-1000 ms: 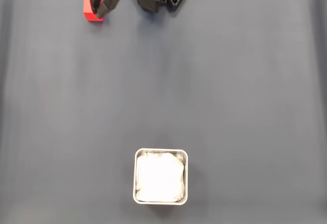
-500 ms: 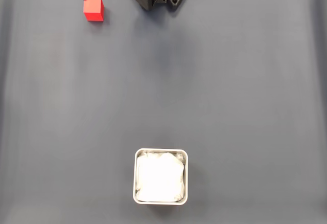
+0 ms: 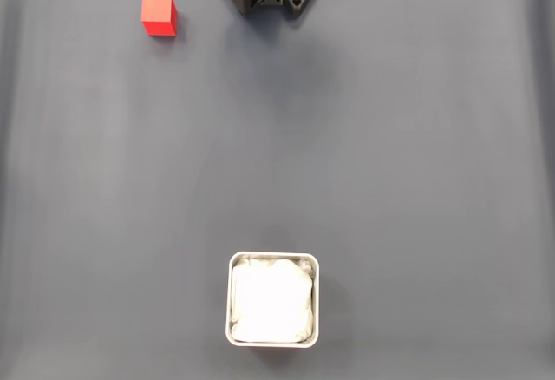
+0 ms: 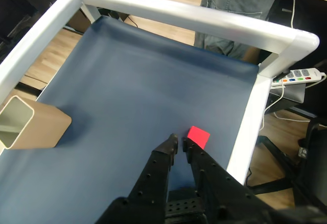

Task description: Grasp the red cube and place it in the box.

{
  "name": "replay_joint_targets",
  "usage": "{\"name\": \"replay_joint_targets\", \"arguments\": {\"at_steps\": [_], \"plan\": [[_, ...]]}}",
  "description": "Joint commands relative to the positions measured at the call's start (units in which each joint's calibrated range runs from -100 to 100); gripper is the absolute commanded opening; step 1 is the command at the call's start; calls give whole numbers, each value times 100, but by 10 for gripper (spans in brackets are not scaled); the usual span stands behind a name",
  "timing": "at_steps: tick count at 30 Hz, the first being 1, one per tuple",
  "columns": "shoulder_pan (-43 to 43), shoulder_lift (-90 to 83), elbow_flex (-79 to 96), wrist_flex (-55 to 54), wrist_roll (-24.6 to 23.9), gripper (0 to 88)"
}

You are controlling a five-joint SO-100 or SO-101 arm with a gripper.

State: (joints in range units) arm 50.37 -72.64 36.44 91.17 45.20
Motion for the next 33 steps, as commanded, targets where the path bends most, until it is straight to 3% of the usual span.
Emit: {"name": "replay_joint_targets", "arguments": {"at_steps": [1,22,33], "plan": [[261,-127,79,22,78,2],[1227,-162,1010,-240,127,5],[1334,-41,1402,-281,103,97]]}}
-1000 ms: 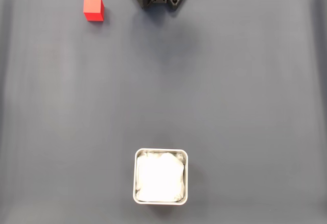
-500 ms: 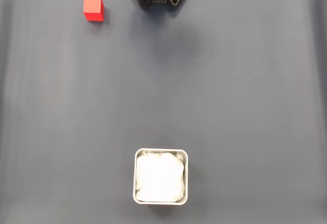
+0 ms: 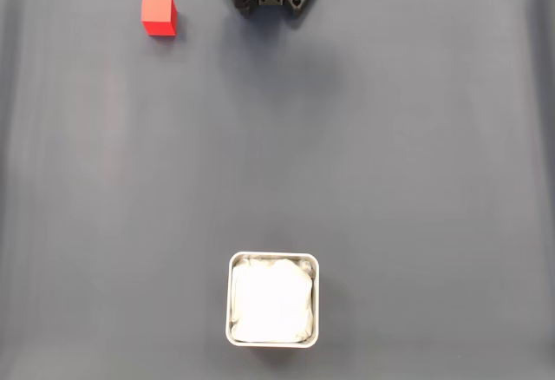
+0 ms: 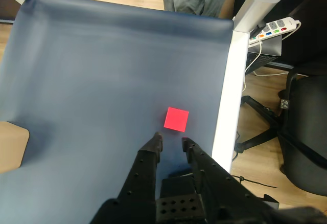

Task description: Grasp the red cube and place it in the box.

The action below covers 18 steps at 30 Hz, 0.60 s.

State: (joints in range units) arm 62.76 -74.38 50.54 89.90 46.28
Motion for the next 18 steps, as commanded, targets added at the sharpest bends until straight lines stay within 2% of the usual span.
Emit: {"name": "replay_joint_targets", "arguments": {"at_steps": [1,18], "plan": [[95,159,19,-170,-5,102],[372,393,959,-1309,20,184]]}}
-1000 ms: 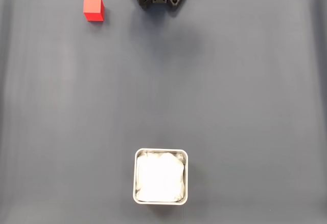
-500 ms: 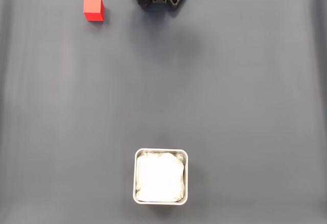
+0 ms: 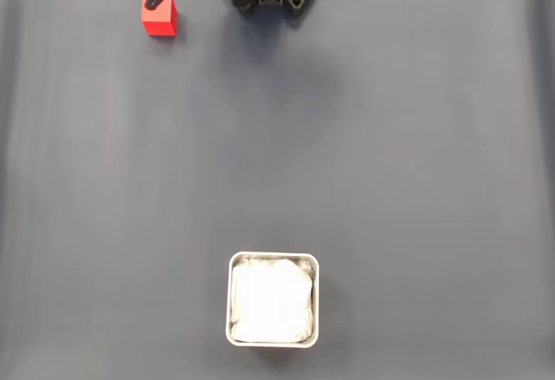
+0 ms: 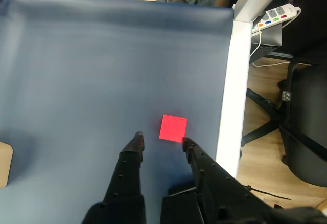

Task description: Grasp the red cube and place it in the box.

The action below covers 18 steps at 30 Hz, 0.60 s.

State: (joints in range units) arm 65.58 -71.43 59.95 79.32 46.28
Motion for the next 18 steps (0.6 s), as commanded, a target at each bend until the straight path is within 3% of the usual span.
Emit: {"name": "replay_joint_targets", "arguments": {"at_steps": [1,18], "plan": [[104,115,46,-309,-5,192],[623,132,867,-907,151,262]]}}
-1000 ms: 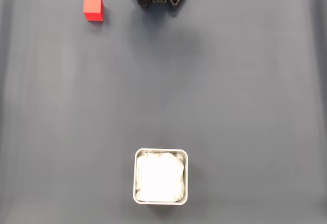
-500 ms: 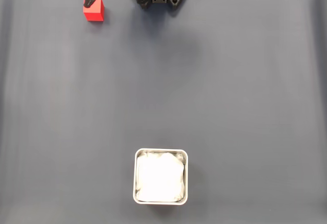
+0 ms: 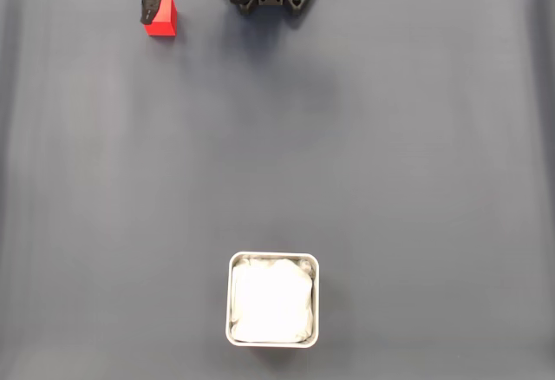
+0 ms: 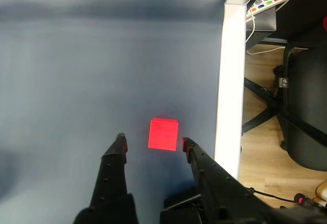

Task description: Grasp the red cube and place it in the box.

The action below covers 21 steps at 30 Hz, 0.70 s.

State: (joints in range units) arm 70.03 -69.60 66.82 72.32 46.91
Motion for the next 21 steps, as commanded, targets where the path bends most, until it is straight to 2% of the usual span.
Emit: {"name": "replay_joint_targets", "arguments": {"at_steps": [1,21], "plan": [[185,-59,225,-240,93,264],[355,-258,1110,-723,274,331]]}}
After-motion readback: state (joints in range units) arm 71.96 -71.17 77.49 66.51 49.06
